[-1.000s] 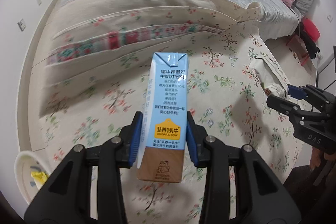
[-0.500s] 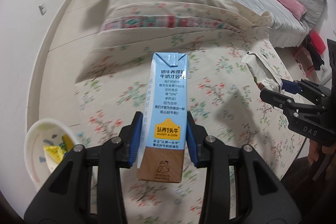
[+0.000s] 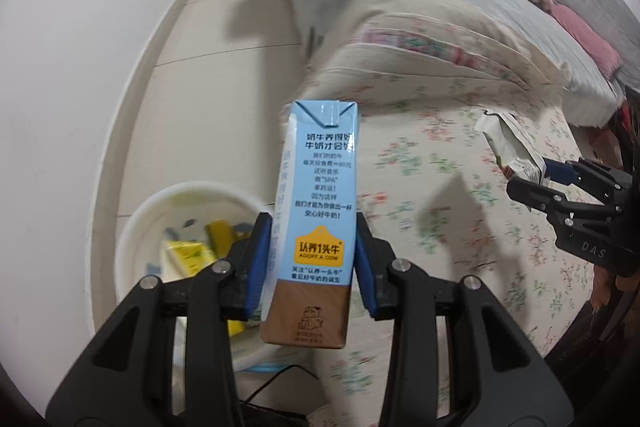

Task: Collect trash
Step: 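Carry the blue carton and the white wrapper over the white bin, then open both grippers over the bin to drop the carton and wrapper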

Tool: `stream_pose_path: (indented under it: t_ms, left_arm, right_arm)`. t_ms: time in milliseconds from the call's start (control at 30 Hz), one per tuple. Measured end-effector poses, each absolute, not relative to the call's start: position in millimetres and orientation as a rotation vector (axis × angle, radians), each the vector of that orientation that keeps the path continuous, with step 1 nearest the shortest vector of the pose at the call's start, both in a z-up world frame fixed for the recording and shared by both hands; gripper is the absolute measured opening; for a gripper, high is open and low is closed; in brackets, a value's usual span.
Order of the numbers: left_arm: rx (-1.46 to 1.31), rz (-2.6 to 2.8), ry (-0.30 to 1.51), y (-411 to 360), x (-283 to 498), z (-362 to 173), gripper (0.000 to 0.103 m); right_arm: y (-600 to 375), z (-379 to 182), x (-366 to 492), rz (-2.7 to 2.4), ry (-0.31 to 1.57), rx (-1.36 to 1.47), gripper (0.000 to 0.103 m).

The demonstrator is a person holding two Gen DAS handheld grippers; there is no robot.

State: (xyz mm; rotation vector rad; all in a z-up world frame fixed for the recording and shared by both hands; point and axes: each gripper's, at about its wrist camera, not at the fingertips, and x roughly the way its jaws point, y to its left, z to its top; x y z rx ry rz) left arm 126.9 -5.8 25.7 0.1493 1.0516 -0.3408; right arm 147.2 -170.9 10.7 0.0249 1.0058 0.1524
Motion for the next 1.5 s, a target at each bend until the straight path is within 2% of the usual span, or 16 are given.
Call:
stream_pose_path:
  t_ms: [500,700,1000,1033,1100,1133,1167,1367,1500]
  left_arm:
    - [-0.023,-0.212,1.105,100.1,135.8,-16.0,0.041]
    - [-0.062,-0.194,1.159,114.3,137.7,-39.0,0.041]
    - [-0.112,-0.196,1.174,136.6,144.4,-42.7,0.041]
    - [-0.112,-0.194,1.170,138.5,144.8,-41.4,0.042]
    - [-0.098,-0.190,1.164,140.1,141.9,-37.6,0.053]
    - [-0.092,-0.188,1.156,141.0,140.1,-34.9,0.068]
    - [-0.090,-0.179,1.140,142.6,138.0,-31.5,0.076]
    - [-0.084,-0.087,1.132,160.3,132.4,-22.0,0.083]
    - [-0.082,-0.022,1.152,175.7,129.1,-21.1,0.084]
  right_arm:
    - [-74.9,-17.0,174.6,0.283,1.050,-0.039,0.050]
    - [-37.5,-22.8,186.7,0.333,1.044,-0.065,0.050]
    - [-2.7,-42.2,196.9,0.378,1.074,-0.067,0.050]
    - [-2.3,-44.0,196.4,0.380,1.075,-0.072,0.050]
    - [1.3,-46.9,197.4,0.383,1.081,-0.088,0.050]
    - [3.4,-48.0,199.4,0.384,1.083,-0.092,0.050]
    - [5.7,-49.1,201.1,0.385,1.085,-0.096,0.050]
    - [16.4,-51.3,204.9,0.400,1.094,-0.100,0.050]
    - [26.5,-52.3,204.5,0.421,1.095,-0.096,0.050]
